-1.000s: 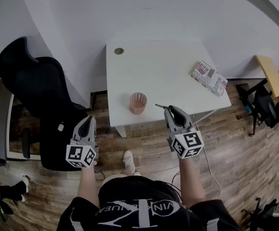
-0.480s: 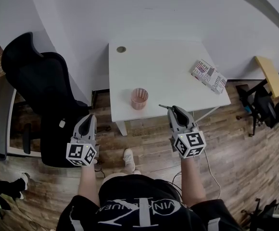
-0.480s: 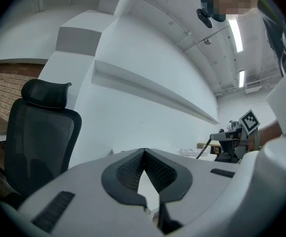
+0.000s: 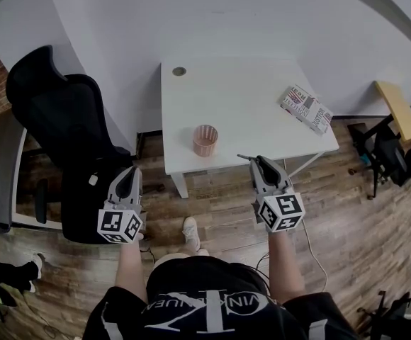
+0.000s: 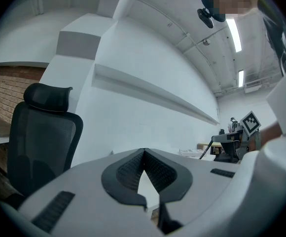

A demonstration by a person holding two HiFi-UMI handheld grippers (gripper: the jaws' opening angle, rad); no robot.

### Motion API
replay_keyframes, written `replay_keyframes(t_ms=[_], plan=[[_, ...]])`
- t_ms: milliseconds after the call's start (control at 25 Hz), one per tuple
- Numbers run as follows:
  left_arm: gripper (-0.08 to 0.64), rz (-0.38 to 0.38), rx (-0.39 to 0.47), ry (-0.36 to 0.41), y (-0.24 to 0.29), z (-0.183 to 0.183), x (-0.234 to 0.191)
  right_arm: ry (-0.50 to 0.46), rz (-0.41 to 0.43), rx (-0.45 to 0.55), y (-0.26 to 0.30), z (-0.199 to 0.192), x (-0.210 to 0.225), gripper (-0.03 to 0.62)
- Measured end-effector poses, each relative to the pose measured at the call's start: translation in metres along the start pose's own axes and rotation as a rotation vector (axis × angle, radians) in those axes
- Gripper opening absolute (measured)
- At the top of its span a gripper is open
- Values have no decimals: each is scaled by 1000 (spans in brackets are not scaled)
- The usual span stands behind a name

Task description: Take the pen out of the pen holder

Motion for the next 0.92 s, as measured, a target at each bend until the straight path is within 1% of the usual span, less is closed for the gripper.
replay_keyframes(t_ms=[360, 920], plan=[[12, 10, 5, 2, -8, 0, 3, 0, 0, 8, -8, -1, 1, 66], [12, 31, 6, 4, -10, 1, -1, 2, 14, 10, -4, -2, 1, 66]])
Point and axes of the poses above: the fingertips, and each gripper's own axes: y forward along the fingers, x to its right, z out of its top, the point moved 9 cm from there along -y, backward along the fingers, and after that the axes turned 7 degrees about -x, right-handed, at the moved point
